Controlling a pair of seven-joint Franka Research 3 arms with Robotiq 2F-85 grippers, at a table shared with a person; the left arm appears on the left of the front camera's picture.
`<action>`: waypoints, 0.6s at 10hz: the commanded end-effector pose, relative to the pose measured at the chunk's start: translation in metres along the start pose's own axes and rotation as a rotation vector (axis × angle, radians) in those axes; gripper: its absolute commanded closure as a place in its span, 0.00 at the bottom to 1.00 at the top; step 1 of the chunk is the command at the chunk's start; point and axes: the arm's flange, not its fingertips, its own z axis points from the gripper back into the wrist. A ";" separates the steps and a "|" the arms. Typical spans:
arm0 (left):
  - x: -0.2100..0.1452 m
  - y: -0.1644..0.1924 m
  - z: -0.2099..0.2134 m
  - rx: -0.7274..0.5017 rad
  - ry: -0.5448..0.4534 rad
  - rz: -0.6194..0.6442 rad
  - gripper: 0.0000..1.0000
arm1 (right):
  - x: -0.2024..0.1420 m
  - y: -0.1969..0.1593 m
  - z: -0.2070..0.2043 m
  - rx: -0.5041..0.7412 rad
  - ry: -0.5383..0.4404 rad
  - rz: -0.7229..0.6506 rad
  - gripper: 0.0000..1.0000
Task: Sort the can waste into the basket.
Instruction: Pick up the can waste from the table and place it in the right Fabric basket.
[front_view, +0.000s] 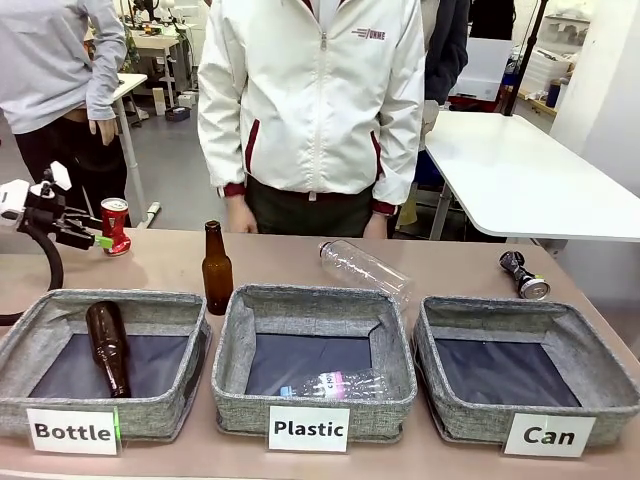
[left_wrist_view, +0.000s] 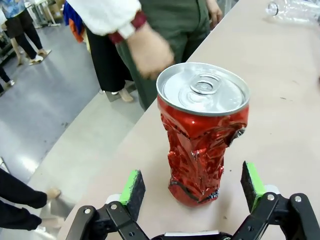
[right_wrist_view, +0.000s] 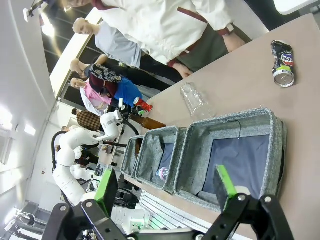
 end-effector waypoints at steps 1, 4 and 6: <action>0.008 0.006 -0.010 0.014 -0.008 0.011 0.00 | 0.002 0.000 0.000 0.018 -0.018 0.025 0.00; 0.012 0.003 -0.023 -0.039 -0.038 0.001 0.00 | 0.002 0.000 0.000 0.018 -0.018 0.025 0.00; 0.016 0.003 -0.025 -0.033 -0.112 0.014 0.00 | 0.002 0.000 0.000 0.018 -0.018 0.025 0.00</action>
